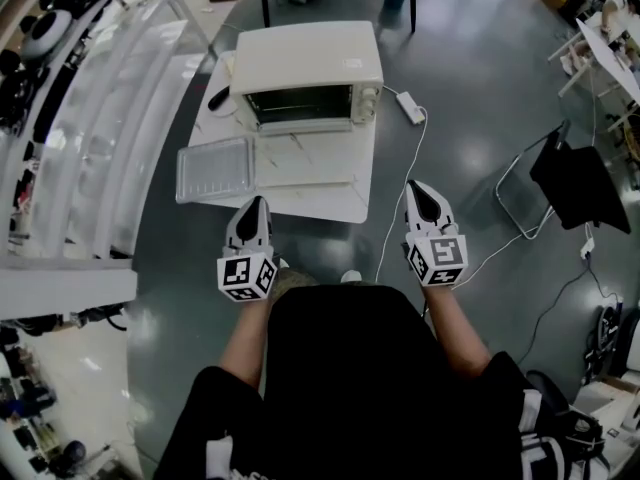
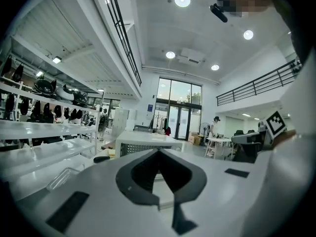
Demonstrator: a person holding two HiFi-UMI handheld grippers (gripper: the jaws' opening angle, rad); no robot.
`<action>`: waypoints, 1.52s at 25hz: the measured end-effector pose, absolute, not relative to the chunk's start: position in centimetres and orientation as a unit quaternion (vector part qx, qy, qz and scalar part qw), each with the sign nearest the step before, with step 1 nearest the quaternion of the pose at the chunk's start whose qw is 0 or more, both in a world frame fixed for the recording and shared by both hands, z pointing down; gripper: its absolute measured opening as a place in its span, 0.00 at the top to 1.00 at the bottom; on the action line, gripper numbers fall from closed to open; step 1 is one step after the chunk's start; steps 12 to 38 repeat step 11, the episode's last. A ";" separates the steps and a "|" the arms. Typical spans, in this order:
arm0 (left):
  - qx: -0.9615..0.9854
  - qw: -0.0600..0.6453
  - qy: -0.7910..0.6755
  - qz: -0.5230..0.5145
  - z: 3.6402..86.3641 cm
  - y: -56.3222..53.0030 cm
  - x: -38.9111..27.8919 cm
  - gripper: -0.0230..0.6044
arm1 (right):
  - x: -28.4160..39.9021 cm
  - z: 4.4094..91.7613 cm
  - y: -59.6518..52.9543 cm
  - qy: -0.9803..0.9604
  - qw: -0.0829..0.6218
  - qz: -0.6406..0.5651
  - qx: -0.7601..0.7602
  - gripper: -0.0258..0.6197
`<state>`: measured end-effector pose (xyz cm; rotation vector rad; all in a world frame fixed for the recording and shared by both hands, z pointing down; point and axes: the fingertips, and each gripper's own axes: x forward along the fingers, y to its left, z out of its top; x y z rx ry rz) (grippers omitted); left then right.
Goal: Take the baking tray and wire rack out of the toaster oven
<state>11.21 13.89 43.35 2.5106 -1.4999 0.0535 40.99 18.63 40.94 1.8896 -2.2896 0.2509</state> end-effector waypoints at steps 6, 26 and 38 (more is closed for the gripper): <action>0.851 0.111 -0.513 0.023 43.7 14.6 10.7 0.93 | 40.5 40.9 19.0 -0.766 0.078 0.083 0.632 0.92; 0.848 0.115 -0.517 0.027 44.1 15.0 10.2 0.93 | 40.1 41.7 19.4 -0.762 0.076 0.096 0.636 0.92; 0.848 0.115 -0.517 0.027 44.1 15.0 10.2 0.93 | 40.1 41.7 19.4 -0.762 0.076 0.096 0.636 0.92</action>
